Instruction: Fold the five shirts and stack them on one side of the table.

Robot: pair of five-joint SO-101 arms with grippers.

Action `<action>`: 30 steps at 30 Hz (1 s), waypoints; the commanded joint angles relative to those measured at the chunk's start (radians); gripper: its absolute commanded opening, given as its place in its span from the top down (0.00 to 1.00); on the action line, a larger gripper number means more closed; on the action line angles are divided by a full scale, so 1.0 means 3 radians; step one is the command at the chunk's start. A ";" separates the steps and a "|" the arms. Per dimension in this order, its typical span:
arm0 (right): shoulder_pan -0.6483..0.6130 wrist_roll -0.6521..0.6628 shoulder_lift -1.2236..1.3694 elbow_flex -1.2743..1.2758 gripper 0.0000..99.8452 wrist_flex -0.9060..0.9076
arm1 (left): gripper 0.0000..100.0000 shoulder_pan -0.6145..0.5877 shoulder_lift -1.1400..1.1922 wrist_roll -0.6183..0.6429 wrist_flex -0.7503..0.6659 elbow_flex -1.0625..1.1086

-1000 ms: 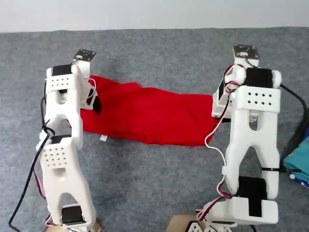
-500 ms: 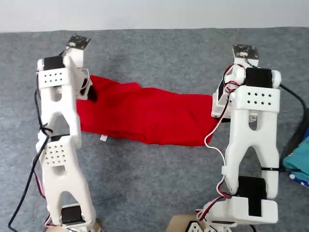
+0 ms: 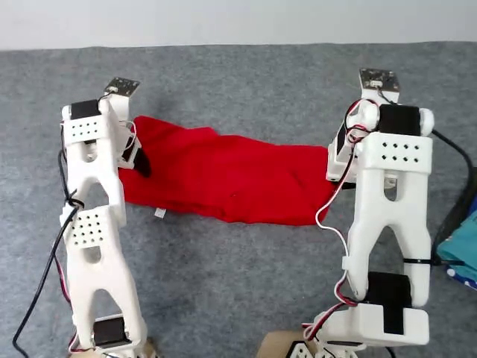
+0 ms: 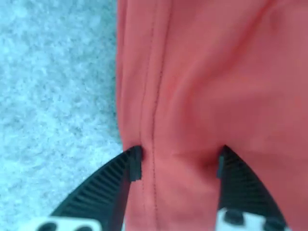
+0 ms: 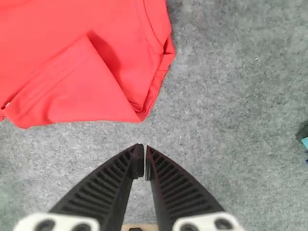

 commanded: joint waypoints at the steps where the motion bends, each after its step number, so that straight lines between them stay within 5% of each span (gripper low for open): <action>1: 0.0008 0.0031 -0.0038 -0.0164 0.99 0.0120 | 0.75 0.0051 0.0046 -0.0026 0.0184 -0.0248; 30: 0.0008 0.0031 -0.0043 -0.0169 0.99 0.0105 | 1.00 0.0343 0.0026 -0.0276 0.0281 0.0033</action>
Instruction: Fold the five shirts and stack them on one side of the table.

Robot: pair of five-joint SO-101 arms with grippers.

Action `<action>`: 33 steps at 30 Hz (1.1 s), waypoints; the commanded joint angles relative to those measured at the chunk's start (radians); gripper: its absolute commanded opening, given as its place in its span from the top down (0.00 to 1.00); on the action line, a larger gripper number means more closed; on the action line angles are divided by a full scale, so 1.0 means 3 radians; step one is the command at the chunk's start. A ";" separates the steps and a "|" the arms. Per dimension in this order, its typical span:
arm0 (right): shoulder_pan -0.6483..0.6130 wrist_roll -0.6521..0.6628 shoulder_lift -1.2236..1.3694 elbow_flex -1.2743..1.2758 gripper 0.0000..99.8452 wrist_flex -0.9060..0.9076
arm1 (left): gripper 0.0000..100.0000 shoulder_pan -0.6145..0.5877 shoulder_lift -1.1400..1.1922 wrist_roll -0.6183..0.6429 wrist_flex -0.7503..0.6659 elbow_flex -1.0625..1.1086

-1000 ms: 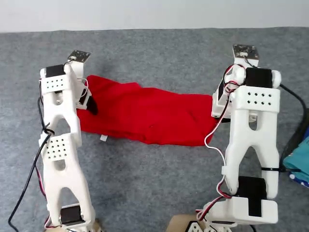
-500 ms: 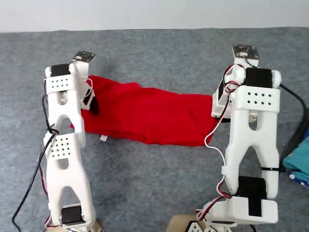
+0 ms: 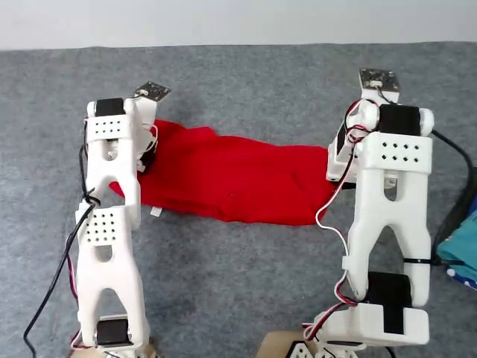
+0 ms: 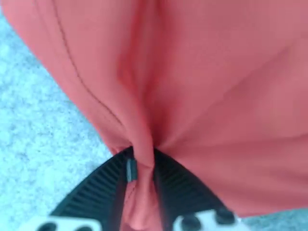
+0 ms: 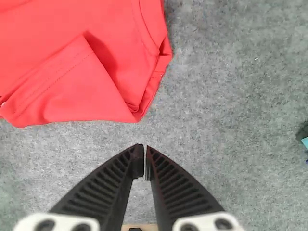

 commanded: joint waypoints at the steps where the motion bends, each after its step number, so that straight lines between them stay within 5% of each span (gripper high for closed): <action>1: 0.0008 0.0031 -0.0043 -0.0169 0.99 0.0110 | 1.00 0.0010 -0.0143 0.0026 0.0092 0.0079; 6: 0.0018 0.0031 -0.0043 -0.0169 0.99 0.0115 | 1.00 0.0123 -0.0711 0.0266 0.0092 0.0279; 13: 0.0028 0.0056 -0.0335 -0.0174 0.99 0.0120 | 1.00 0.0793 -0.1545 0.0338 0.0087 0.0867; 17: 0.0079 0.0450 -0.0734 -0.0148 0.99 0.0125 | 1.00 0.1202 -0.1713 0.0593 0.0077 0.0862; 33: 0.1747 0.1473 -0.1547 0.0517 0.99 0.0120 | 1.00 0.2271 -0.0936 0.1048 0.0077 -0.0355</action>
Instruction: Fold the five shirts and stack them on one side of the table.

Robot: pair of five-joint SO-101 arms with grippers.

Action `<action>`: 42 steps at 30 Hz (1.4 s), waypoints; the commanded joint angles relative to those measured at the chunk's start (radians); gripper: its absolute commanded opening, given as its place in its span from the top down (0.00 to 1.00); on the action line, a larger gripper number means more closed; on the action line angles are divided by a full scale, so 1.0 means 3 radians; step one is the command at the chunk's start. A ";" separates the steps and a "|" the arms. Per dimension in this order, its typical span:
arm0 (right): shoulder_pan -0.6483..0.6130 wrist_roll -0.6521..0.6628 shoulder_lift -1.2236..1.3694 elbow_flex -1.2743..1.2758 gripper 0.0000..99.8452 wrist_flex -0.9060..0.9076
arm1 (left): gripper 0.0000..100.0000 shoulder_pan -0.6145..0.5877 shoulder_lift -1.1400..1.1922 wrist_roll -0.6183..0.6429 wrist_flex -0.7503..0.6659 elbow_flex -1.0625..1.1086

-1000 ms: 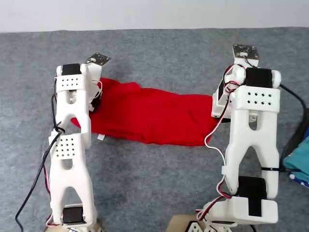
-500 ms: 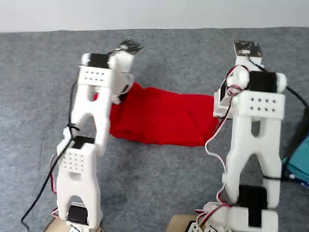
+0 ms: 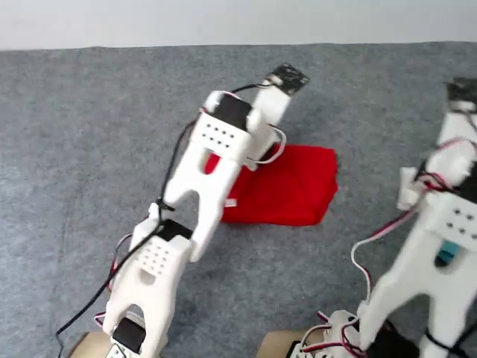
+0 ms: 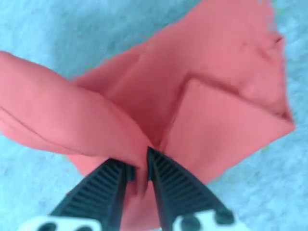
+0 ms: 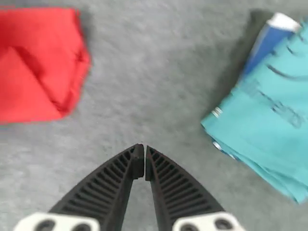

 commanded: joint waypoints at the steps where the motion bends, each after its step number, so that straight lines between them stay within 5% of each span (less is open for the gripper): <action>1: 0.0345 0.0240 -0.0243 0.0138 0.99 0.0120 | 1.00 0.0220 0.0107 0.0061 0.0077 -0.0381; 9: 0.0708 0.0506 -0.0473 0.0430 0.99 0.0105 | 1.00 0.0511 0.0450 0.0113 0.0061 -0.0800; 27: 0.0719 0.0501 -0.0509 0.0450 0.99 0.0120 | 0.95 0.0578 0.0573 0.0240 -0.0066 -0.0985; 33: 0.0719 0.0501 -0.0509 0.0450 0.99 0.0120 | 0.81 0.0680 0.0568 0.0240 0.0066 -0.1118; 42: 0.0724 0.0501 -0.0509 0.0450 0.99 0.0120 | 0.80 0.0588 0.0225 0.0230 0.0082 -0.1179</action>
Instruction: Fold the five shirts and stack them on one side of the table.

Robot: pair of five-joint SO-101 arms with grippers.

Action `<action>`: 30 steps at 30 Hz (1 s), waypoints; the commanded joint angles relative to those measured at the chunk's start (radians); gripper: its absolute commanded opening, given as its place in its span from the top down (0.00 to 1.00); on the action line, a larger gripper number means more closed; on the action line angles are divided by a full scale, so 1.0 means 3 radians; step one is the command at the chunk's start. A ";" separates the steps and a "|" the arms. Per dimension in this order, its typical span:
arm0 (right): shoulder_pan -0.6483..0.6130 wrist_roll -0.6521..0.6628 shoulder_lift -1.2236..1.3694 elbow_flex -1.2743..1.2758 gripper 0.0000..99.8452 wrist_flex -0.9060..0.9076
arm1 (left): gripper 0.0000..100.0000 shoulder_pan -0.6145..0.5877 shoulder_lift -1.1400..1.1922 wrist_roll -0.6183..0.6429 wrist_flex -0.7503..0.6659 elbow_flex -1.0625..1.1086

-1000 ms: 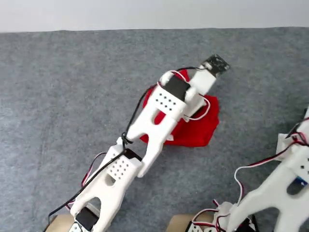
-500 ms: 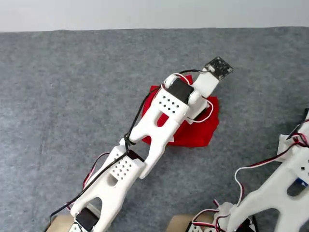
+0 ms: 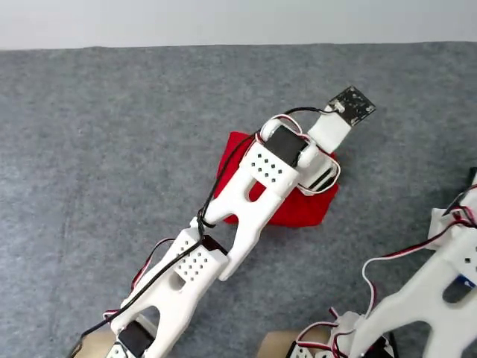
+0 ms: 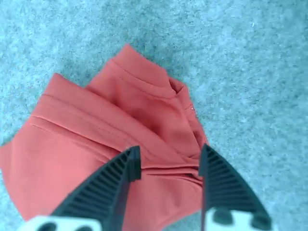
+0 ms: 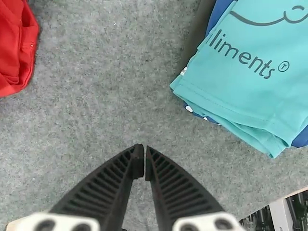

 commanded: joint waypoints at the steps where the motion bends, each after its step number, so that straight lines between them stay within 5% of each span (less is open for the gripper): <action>1: 0.0018 0.0020 -0.0115 -0.0026 0.99 0.0120 | 0.80 -0.0153 -0.0481 0.0020 0.0082 -0.0115; 8: -0.0192 -0.0205 -0.0115 -0.0036 0.98 0.0120 | 0.90 -0.1002 -0.1233 0.0026 0.0082 -0.0110; 12: -0.0816 -0.0552 -0.0079 -0.0026 0.98 0.0095 | 0.98 -0.1442 -0.1596 0.0026 0.0087 -0.0105; 19: -0.2151 -0.1130 0.0228 -0.0020 0.98 -0.0309 | 1.00 -0.2082 -0.2358 0.0020 0.0092 0.0299; 30: -0.3174 -0.1197 0.1404 -0.0041 0.99 -0.1440 | 1.00 -0.2818 -0.3391 0.0005 0.0087 0.1562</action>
